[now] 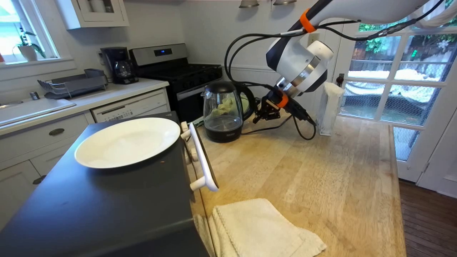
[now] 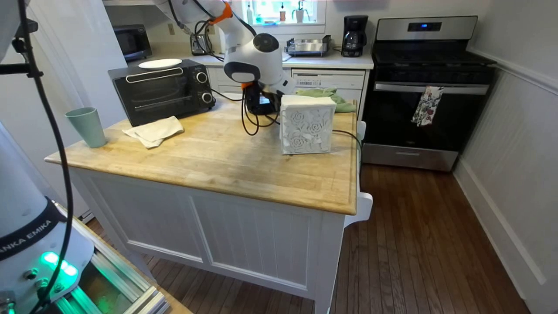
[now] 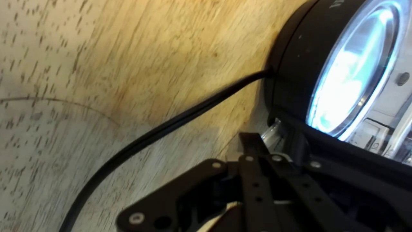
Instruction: Rotate the electric kettle a little in the anticlockwise direction
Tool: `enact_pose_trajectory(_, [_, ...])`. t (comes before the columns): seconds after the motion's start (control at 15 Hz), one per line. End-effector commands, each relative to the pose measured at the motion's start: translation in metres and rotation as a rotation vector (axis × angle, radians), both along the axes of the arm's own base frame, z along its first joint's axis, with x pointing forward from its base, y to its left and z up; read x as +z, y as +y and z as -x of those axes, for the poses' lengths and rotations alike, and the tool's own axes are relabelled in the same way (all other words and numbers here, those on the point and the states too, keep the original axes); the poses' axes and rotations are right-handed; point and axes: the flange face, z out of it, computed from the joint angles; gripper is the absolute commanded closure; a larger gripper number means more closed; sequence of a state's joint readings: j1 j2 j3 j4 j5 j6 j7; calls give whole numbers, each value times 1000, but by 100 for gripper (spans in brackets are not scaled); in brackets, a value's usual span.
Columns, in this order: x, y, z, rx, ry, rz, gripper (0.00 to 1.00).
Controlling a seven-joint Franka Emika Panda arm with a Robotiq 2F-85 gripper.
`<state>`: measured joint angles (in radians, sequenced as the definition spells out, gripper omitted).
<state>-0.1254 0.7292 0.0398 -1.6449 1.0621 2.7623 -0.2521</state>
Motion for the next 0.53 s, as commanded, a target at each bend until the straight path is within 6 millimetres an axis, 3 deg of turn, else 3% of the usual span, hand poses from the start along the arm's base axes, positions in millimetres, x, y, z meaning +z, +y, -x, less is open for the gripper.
enact_pose_trajectory(0.0, [0, 0, 0, 0, -1, 0, 99])
enact_pose_trajectory(0.47, [-14, -10, -18, -36, 15, -33, 100])
